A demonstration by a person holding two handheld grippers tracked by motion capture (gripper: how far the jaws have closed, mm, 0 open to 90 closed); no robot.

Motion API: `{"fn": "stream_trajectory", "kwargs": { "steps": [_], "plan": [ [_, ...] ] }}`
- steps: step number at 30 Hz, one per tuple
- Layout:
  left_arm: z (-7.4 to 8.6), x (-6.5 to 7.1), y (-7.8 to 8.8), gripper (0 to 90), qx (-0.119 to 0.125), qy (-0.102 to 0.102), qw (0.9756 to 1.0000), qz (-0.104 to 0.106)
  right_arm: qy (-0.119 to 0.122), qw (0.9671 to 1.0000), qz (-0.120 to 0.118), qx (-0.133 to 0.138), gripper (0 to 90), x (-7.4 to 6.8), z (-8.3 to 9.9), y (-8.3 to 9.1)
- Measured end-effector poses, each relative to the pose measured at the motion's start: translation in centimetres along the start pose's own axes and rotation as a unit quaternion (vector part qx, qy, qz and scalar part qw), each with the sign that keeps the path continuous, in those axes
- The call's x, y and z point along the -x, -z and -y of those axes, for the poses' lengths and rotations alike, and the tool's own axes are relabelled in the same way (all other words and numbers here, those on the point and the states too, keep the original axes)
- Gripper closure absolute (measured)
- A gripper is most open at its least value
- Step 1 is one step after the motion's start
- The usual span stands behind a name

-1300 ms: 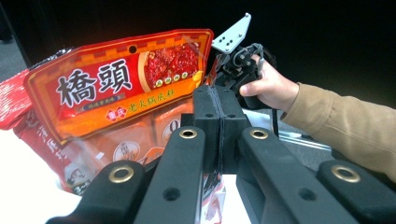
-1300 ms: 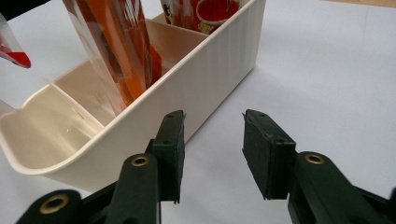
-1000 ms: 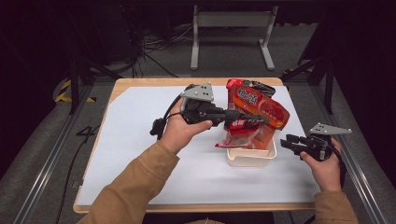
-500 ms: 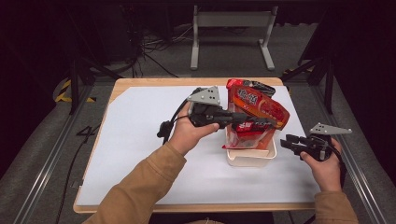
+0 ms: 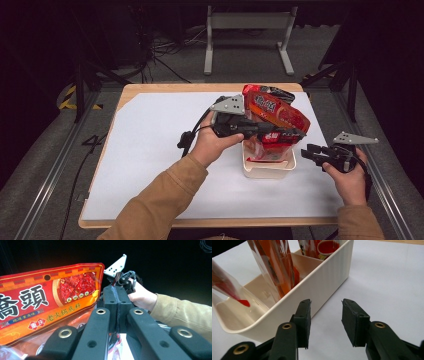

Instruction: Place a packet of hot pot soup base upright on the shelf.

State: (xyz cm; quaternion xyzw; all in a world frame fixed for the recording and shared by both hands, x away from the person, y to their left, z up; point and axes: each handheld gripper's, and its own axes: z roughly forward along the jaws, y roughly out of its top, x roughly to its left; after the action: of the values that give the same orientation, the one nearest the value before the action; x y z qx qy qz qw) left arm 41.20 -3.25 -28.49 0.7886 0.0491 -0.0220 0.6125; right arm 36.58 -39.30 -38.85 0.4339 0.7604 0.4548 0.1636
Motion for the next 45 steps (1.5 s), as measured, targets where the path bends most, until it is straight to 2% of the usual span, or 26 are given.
{"fn": "stream_trajectory", "kwargs": {
  "steps": [10, 20, 37, 45],
  "plan": [
    [0.6, -0.6, -1.3, 89.8, -0.003, 0.006, 0.9999, 0.01, -0.003, 1.0, -0.002, 0.001, 59.0, 0.1, 0.0, 0.1],
    [1.6, -0.8, -2.1, 89.7, -0.008, 0.012, 0.9998, 0.011, -0.005, 1.0, -0.002, 0.0, 58.8, 0.1, 0.1, 0.0],
    [3.6, -1.3, -2.6, 89.0, -0.015, 0.02, 0.9997, 0.006, -0.003, 1.0, -0.005, -0.003, 58.7, 0.1, 0.1, -0.2],
    [4.1, -1.5, -2.4, 88.2, -0.002, 0.028, 0.9996, 0.004, -0.003, 1.0, -0.006, -0.005, 58.8, 0.1, 0.1, -0.3]
  ]
}}
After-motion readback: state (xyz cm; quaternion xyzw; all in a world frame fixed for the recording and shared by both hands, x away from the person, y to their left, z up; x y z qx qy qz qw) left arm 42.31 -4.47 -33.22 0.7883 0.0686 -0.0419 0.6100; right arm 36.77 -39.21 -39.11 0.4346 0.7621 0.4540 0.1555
